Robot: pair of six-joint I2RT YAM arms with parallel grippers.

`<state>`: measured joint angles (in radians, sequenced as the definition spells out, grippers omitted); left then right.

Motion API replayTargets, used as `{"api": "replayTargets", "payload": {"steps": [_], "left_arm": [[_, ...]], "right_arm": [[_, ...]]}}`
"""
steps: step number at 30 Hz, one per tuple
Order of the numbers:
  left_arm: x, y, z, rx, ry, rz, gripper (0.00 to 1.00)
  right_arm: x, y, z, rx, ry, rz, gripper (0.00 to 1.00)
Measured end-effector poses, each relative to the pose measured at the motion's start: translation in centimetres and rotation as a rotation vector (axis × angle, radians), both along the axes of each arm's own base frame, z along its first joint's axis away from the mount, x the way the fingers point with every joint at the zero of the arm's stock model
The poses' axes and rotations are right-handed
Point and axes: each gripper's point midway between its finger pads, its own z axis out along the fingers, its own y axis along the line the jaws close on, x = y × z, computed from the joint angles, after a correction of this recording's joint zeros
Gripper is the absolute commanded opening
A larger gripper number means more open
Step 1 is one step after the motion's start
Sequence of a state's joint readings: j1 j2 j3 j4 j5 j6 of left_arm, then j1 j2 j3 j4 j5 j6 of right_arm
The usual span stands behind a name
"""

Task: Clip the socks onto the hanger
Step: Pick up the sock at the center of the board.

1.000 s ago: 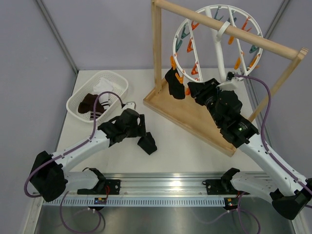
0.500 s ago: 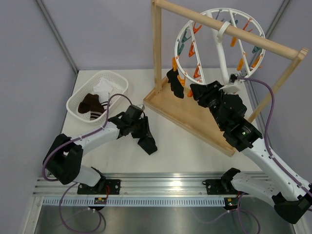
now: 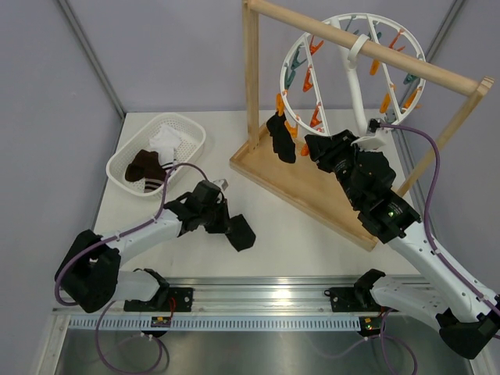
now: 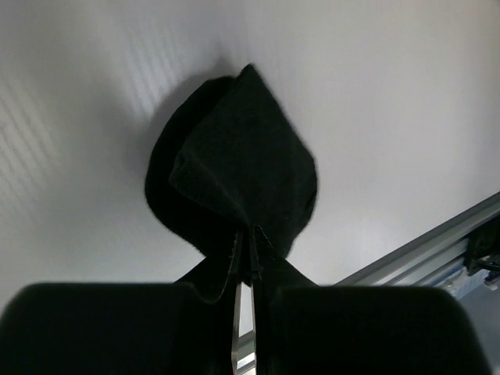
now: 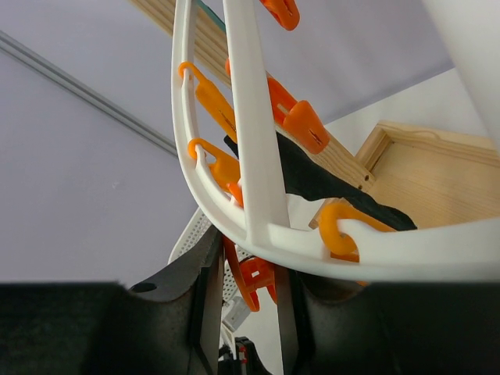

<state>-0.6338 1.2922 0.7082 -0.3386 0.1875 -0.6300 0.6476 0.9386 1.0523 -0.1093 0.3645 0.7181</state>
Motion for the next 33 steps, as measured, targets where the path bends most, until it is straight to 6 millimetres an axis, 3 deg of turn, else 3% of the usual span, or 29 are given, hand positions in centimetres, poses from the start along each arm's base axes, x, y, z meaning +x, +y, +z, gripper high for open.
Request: {"api": "replayTargets", "payload": {"steps": [3, 6, 10, 11, 14, 20, 33], "left_arm": [[-1.8, 1.4, -2.3, 0.044, 0.066, 0.008, 0.06], [-2.8, 2.1, -3.1, 0.062, 0.097, 0.019, 0.06], [-2.6, 2.2, -2.0, 0.04, 0.063, 0.037, 0.37], [-2.5, 2.2, -1.6, 0.034, 0.051, 0.041, 0.52], [-2.2, 2.3, -0.2, 0.018, 0.016, 0.066, 0.62], [-0.7, 1.8, 2.3, -0.016, -0.042, 0.11, 0.62], [-1.4, 3.4, -1.5, 0.063, 0.06, 0.206, 0.51]], "right_arm": [[0.0, 0.0, 0.0, 0.0, 0.0, 0.0, 0.0], [0.0, 0.0, 0.0, -0.001, 0.0, 0.0, 0.0], [0.0, 0.0, 0.0, -0.004, -0.001, 0.0, 0.0], [0.0, 0.0, 0.0, -0.004, -0.001, 0.0, 0.0], [0.0, -0.1, 0.0, -0.004, -0.002, 0.0, 0.0], [-0.1, -0.1, 0.0, -0.005, -0.004, 0.0, 0.0], [-0.4, -0.3, 0.0, -0.004, -0.01, -0.001, 0.0]]}}
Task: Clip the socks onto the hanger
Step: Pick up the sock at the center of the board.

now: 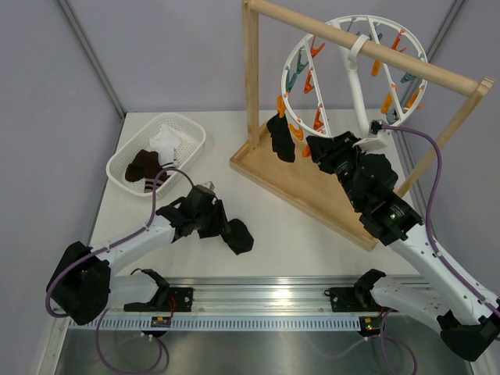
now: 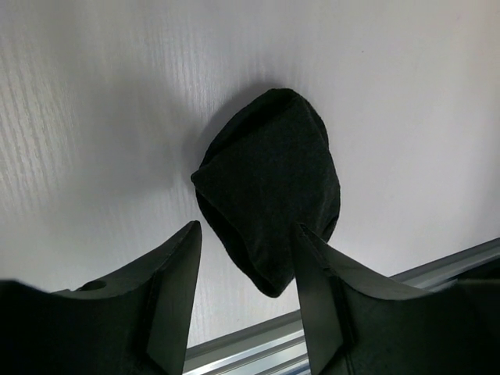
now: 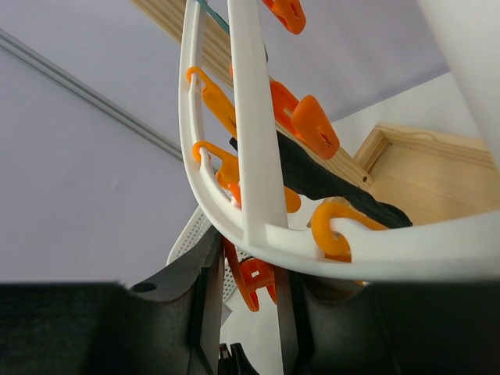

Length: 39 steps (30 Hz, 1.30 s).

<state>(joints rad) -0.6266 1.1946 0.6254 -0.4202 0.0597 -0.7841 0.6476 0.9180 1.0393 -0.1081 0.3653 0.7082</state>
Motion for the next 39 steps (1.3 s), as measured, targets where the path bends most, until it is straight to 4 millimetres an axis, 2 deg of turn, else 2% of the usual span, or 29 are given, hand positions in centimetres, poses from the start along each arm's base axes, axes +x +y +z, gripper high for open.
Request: {"api": "replayTargets", "payload": {"steps": [5, 10, 19, 31, 34, 38, 39], "left_arm": [[0.7, -0.5, -0.1, -0.017, -0.009, 0.013, 0.45], [1.1, -0.8, -0.7, -0.019, -0.005, 0.019, 0.45], [0.4, -0.4, -1.7, -0.002, 0.023, 0.025, 0.44], [0.5, -0.3, -1.8, 0.0, 0.021, 0.028, 0.37], [0.6, -0.4, -2.2, 0.004, 0.027, 0.028, 0.31], [0.6, -0.4, -2.3, 0.006, 0.026, 0.024, 0.15], [0.7, -0.5, -2.2, 0.006, 0.024, 0.022, 0.13]], "right_arm": [[0.0, 0.0, 0.0, 0.0, -0.001, 0.0, 0.0], [0.0, 0.0, 0.0, 0.0, -0.001, 0.0, 0.0], [0.0, 0.0, 0.0, 0.0, -0.002, 0.0, 0.0], [0.0, 0.0, 0.0, 0.0, -0.002, 0.0, 0.0], [0.0, 0.0, 0.0, 0.0, -0.002, 0.0, 0.0], [0.0, 0.0, 0.0, -0.001, -0.002, 0.0, 0.0], [0.0, 0.0, 0.0, -0.001, -0.002, 0.0, 0.0]]}}
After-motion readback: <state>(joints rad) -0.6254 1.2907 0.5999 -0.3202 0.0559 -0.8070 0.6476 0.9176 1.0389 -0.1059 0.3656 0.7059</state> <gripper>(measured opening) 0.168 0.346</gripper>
